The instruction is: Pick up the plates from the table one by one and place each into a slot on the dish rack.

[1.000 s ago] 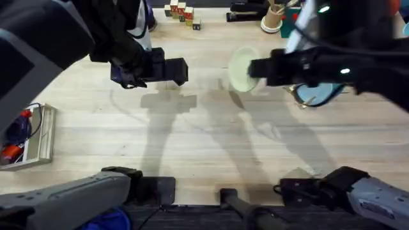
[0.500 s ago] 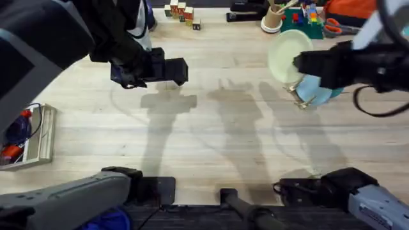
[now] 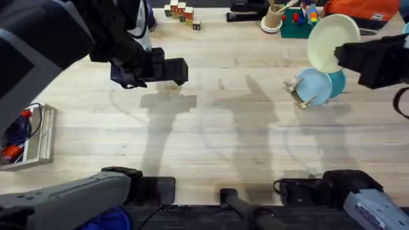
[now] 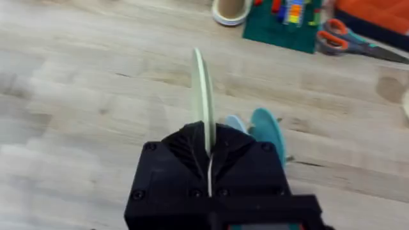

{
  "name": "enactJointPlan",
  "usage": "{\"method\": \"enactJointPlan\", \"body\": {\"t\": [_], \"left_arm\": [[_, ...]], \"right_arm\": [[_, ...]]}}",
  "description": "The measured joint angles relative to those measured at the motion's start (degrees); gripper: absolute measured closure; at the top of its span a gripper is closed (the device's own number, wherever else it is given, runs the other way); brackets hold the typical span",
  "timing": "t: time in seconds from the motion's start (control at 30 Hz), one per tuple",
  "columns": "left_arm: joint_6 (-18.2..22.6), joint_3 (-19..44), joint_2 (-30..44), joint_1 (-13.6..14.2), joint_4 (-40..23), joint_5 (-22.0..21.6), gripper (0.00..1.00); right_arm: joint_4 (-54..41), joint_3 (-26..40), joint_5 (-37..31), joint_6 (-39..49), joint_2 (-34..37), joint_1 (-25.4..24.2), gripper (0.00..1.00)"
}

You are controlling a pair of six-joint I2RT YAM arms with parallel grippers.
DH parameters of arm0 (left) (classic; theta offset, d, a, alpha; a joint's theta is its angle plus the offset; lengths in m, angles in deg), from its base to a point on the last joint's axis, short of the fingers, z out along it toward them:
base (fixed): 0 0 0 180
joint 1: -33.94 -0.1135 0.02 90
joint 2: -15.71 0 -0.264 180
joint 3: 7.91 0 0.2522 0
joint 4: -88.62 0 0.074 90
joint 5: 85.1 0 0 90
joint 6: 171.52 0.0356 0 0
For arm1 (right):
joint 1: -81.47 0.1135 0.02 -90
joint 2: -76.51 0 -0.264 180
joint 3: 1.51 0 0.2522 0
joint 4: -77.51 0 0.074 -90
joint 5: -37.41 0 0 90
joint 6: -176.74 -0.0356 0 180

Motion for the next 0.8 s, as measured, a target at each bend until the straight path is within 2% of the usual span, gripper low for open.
{"method": "enactJointPlan", "body": {"t": [0.2, 0.37, 0.6, 0.8], "left_arm": [[0.0, 0.0, 0.0, 0.0, -0.46, 0.0, 0.005], [0.0, 0.0, -0.01, 0.01, -3.64, 0.0, 0.006], [0.0, 0.0, 0.0, 0.01, -11.77, 0.0, 0.005], [0.0, 0.0, 0.0, 0.0, -19.53, 0.0, 0.005]], "right_arm": [[-0.07, 0.37, 0.02, 4.81, 0.0, -4.42, 0.97], [0.51, 2.79, 0.26, 7.55, 0.0, -9.53, 0.971], [1.11, 4.68, 5.73, 10.89, 1.44, -19.49, 0.972], [1.22, 4.68, 7.81, 15.93, 3.15, -23.6, 0.972]]}}
